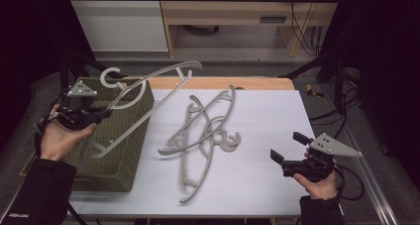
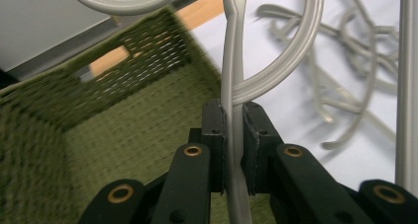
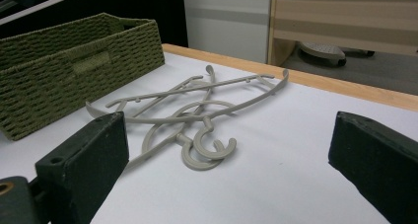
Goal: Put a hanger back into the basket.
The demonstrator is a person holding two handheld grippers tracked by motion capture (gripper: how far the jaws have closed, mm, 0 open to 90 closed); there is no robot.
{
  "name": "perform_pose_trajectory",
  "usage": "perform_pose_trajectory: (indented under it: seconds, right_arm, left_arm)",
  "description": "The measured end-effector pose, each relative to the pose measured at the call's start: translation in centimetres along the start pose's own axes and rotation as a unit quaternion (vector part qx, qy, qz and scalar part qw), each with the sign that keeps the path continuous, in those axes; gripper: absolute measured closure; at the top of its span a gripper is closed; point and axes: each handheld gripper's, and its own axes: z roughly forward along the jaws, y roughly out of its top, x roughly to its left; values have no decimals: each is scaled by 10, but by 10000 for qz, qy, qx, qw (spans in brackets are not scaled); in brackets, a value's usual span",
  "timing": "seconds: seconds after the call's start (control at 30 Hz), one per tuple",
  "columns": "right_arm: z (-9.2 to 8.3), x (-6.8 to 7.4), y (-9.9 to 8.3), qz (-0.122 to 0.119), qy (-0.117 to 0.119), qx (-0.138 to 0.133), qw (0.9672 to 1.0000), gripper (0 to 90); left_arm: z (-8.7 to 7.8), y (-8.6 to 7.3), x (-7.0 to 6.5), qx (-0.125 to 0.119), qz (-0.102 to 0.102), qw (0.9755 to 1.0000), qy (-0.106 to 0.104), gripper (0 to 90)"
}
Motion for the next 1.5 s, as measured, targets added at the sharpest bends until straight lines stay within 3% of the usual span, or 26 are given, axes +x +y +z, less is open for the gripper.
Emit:
perform_pose_trajectory:
  seconds: [0.37,0.7,0.93,1.33,1.5]
  right_arm:
    - [3,1,-1,16,21,42,10000,21]
    - [4,1,-2,29,32,58,10000,21]
    - [7,1,-3,24,31,97,9999,21]
    - [8,-3,-4,70,13,122,9999,22]
    - [8,-4,-5,97,-3,141,9999,22]
  left_arm:
    - [-3,-32,45,30,-226,9993,290,816]
    - [-14,-65,75,92,-271,9984,495,816]
    - [-16,-75,85,182,-171,9974,678,816]
    - [-4,-80,98,293,-96,9965,776,816]
    - [5,-85,101,458,-103,9941,978,816]
